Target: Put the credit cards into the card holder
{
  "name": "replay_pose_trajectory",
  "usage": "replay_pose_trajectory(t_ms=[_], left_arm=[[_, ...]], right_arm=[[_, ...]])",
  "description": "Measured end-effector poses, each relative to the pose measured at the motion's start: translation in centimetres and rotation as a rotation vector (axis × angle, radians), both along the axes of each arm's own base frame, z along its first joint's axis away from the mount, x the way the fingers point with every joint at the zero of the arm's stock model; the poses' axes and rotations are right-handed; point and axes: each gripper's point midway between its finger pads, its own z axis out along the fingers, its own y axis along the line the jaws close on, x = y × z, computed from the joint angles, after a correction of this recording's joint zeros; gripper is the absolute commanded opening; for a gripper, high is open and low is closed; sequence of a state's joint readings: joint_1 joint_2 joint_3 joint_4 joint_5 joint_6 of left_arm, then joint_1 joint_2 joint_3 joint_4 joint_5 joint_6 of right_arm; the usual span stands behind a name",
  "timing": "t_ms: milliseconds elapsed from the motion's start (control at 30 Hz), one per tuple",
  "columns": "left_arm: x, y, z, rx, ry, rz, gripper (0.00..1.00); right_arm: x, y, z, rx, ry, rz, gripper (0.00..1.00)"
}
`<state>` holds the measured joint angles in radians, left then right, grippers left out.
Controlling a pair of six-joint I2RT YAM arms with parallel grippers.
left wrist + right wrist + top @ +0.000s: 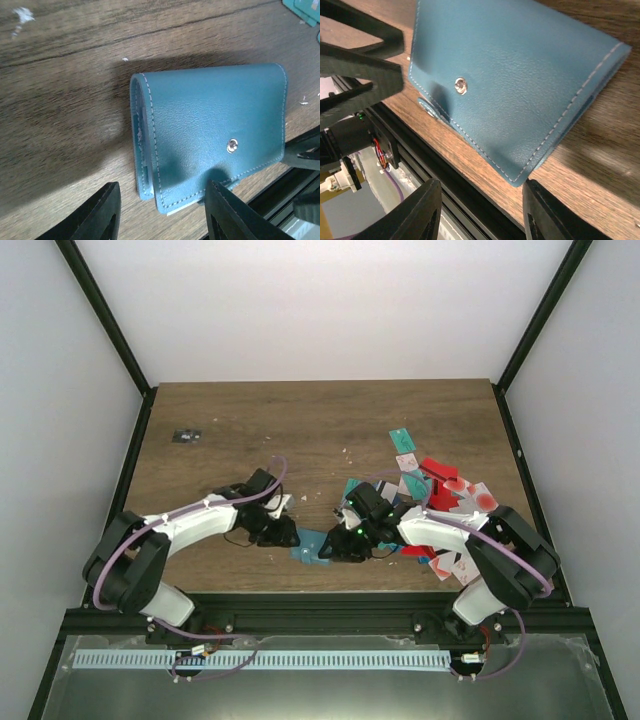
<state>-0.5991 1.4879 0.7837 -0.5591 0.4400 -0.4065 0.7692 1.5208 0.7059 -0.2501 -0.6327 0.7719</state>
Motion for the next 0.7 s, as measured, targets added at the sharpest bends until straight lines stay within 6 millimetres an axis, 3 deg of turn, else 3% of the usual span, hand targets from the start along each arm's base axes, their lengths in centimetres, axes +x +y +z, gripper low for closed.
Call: replay_pose_trajectory(t_ms=[300, 467, 700], left_arm=[[-0.4, -0.4, -2.2, 0.038, 0.034, -0.025, 0.30], [-0.3, -0.1, -2.4, 0.049, 0.022, -0.025, 0.27], [-0.5, -0.2, -2.4, 0.026, 0.009, -0.026, 0.28]], right_arm=[[0.3, 1.7, 1.8, 0.046, -0.046, 0.073, 0.48], [0.3, 2.7, 2.4, 0.036, -0.074, 0.111, 0.48], [-0.7, 2.6, 1.7, 0.008, -0.071, 0.156, 0.48]])
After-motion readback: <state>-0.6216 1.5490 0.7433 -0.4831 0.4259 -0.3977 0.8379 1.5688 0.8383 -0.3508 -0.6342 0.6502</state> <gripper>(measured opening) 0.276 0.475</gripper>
